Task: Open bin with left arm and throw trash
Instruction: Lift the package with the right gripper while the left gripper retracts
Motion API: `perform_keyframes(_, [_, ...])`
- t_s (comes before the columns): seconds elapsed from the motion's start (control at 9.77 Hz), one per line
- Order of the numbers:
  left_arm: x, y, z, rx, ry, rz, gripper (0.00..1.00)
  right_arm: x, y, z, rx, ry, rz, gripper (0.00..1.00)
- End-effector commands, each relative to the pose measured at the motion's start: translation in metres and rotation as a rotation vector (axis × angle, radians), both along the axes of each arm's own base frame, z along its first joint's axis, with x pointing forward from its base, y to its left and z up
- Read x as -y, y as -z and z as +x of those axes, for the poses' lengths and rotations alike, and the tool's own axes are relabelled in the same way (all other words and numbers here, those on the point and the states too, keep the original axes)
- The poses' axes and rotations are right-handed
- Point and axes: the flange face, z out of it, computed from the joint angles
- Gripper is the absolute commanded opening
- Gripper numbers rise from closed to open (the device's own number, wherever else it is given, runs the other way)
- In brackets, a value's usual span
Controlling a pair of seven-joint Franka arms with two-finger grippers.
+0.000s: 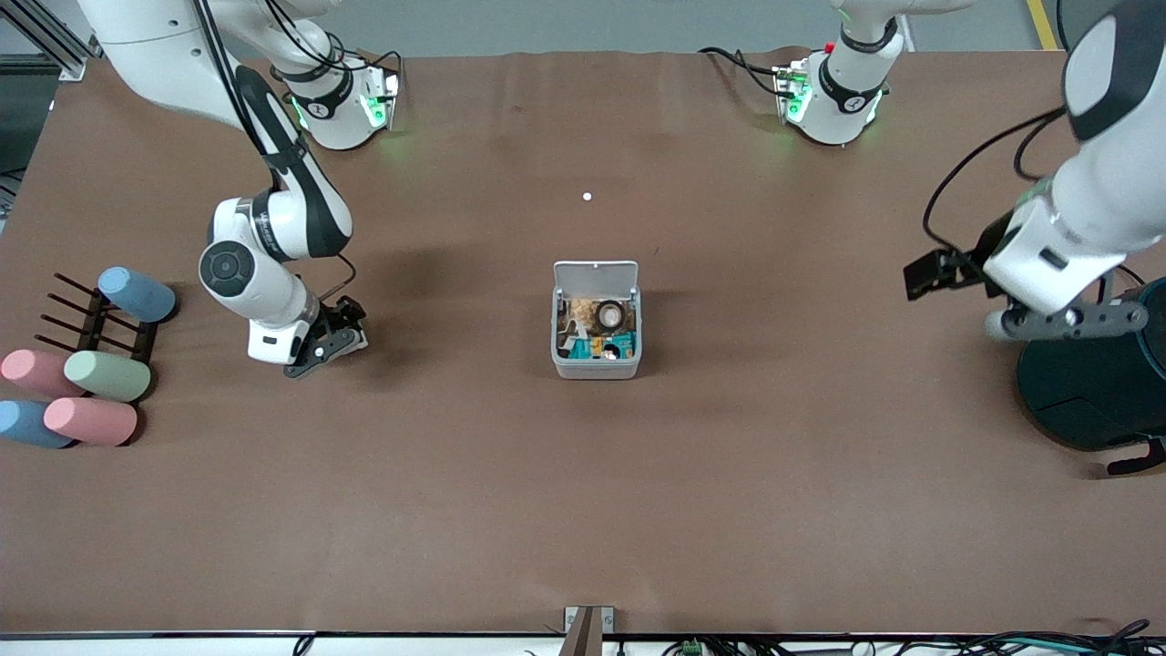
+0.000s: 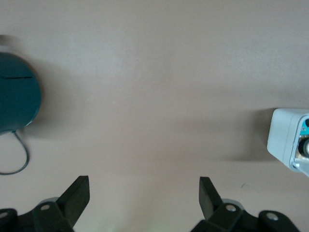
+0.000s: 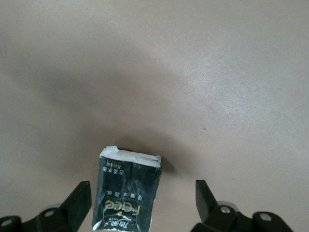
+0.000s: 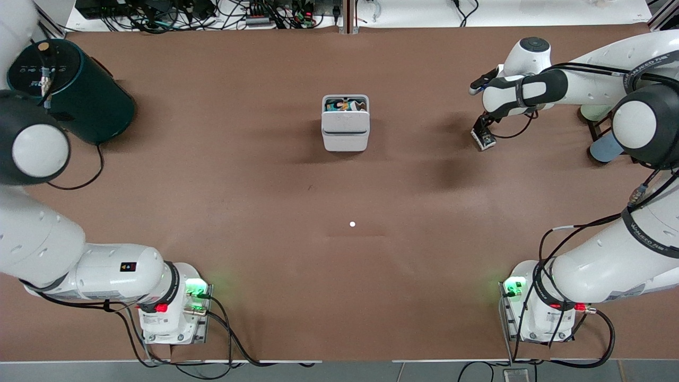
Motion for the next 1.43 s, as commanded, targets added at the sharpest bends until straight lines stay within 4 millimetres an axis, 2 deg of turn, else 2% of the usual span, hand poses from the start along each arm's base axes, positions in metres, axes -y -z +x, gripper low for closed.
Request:
perform_keyframes(0.0, [-0.037, -0.038, -0.043, 0.013, 0.036, 0.0, 1.0, -0.01, 0.004, -0.011, -0.005, 0.016, 0.024, 0.86])
perform_keyframes(0.31, [-0.047, -0.039, -0.044, 0.009, 0.067, -0.006, 1.0, -0.014, 0.007, -0.012, -0.007, 0.016, 0.029, 0.86])
perform_keyframes(0.51, [-0.05, -0.029, -0.035, -0.001, 0.063, -0.029, 1.0, -0.014, 0.006, -0.012, -0.004, 0.016, 0.029, 0.85])
perform_keyframes(0.61, [-0.061, -0.026, -0.031, -0.003, 0.047, -0.04, 1.0, -0.014, 0.007, -0.012, -0.004, 0.016, 0.029, 0.82])
perform_keyframes(0.82, [-0.066, -0.021, -0.027, -0.01, 0.048, -0.044, 1.0, -0.013, 0.008, -0.012, -0.004, 0.016, 0.029, 0.73])
perform_keyframes(0.92, [-0.075, -0.022, -0.027, -0.012, 0.035, -0.044, 1.0, -0.013, 0.013, -0.009, 0.024, 0.015, 0.031, 0.73])
perform_keyframes(1.02, [-0.065, -0.023, -0.031, -0.018, 0.051, -0.041, 1.0, -0.007, 0.028, -0.009, 0.027, 0.018, 0.029, 0.73])
perform_keyframes(1.13, [-0.062, -0.027, -0.033, -0.014, 0.045, -0.037, 1.0, -0.009, 0.03, -0.01, 0.021, 0.015, 0.028, 0.69])
perform_keyframes(1.33, [-0.073, -0.036, -0.031, 0.005, 0.039, -0.03, 1.0, -0.009, 0.03, -0.01, 0.021, 0.015, 0.028, 0.58])
